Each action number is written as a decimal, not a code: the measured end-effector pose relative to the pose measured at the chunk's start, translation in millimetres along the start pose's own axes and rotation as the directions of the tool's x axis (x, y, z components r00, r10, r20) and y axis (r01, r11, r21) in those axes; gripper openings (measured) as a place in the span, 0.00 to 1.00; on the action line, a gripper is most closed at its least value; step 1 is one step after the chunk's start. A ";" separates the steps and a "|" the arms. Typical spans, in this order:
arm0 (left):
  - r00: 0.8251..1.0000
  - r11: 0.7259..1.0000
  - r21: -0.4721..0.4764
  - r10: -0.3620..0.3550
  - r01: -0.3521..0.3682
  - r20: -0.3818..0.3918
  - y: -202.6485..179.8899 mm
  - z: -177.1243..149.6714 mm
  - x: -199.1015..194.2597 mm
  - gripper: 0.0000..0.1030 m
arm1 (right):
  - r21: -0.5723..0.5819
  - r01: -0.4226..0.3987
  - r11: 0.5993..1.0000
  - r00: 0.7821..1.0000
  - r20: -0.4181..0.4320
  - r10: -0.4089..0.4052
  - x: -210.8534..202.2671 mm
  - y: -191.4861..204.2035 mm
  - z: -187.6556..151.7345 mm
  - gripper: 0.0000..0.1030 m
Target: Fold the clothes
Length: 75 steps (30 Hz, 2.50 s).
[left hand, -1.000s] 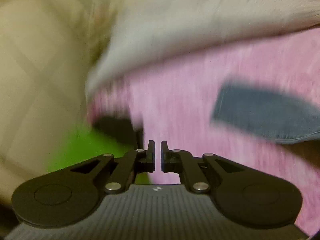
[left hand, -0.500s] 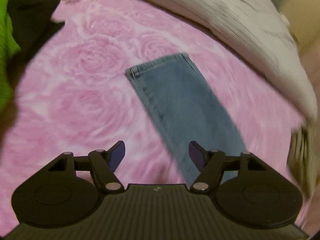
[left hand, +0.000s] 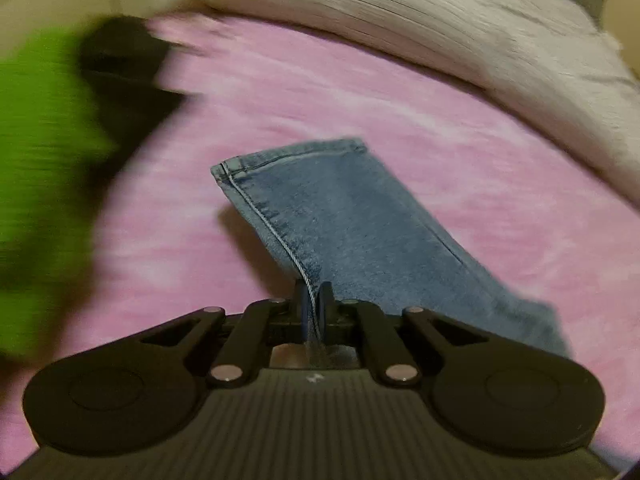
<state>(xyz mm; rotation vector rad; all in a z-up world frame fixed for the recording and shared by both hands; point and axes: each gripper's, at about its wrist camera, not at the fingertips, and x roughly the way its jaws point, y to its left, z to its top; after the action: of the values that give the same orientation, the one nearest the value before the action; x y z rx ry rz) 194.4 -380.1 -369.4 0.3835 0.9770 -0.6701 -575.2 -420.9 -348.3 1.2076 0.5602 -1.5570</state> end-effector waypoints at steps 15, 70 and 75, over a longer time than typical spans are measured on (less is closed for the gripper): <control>0.961 0.713 0.646 -0.240 0.273 -0.141 -95.7 -40.1 -54.9 0.52 | -0.668 -0.119 0.735 0.993 -0.063 0.103 47.8 87.1 39.7 0.70; 0.990 0.952 -0.296 -0.106 0.075 -0.089 40.5 -31.3 43.5 0.36 | 0.043 -0.049 0.998 0.996 0.078 0.046 24.3 -28.8 43.3 0.71; 0.992 0.974 -0.189 -0.128 0.123 -0.014 33.7 -10.5 54.5 0.06 | 0.010 -0.041 0.999 0.991 0.130 0.039 -4.1 -11.0 29.9 0.71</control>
<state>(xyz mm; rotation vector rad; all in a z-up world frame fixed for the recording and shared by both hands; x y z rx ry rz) 231.5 -368.0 -421.4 0.1653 1.0862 -0.6820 -597.7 -439.9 -335.6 1.1114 0.4396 -1.5937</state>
